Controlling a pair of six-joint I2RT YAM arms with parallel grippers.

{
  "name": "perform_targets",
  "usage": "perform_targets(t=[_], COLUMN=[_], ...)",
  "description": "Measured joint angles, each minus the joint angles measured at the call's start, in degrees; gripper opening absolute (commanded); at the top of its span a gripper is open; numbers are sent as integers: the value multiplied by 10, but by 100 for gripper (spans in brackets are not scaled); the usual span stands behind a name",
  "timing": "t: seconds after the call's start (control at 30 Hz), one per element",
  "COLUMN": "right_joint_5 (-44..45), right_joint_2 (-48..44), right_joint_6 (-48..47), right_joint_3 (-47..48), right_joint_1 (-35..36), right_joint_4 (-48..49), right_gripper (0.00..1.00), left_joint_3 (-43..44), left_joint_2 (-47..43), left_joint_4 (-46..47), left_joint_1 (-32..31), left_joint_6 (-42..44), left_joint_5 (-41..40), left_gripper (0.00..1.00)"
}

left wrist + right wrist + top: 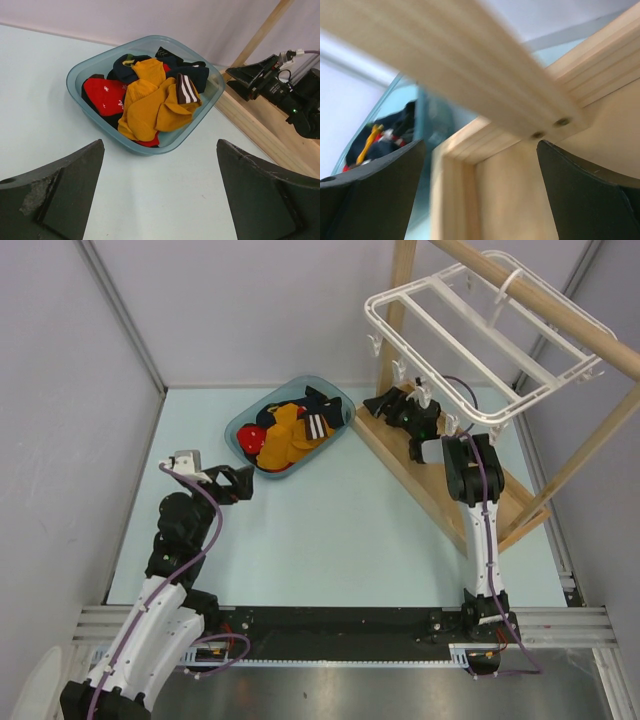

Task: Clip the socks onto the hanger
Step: Move the hanger to the corner of the board, then move the bin to the center of the board.

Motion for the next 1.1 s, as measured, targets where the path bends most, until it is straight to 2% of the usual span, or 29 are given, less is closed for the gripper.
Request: perform_targets(t=[0.23,0.43,0.7,0.9,1.1], right_joint_5=[-19,-37,-55,-73,-77], right_joint_2=[-124,-224,-316,-353,-449], right_joint_6=[2,15,28,37,25], right_joint_3=[-120,-204,-356,-444,-511], right_joint_1=[19,-2,-29,-43,-40], right_joint_4=[-2,6,17,22,-4], right_gripper=[100,100,100,100,100], left_joint_3=[7,61,265,377,519], left_joint_2=[25,97,315,459,626], left_joint_4=[-1,-39,-150,-170,-179], left_joint_1=[0,-2,-2,-2,2], left_joint_6=[0,15,73,74,66], left_joint_5=[19,59,102,105,103], left_gripper=[100,100,100,100,100])
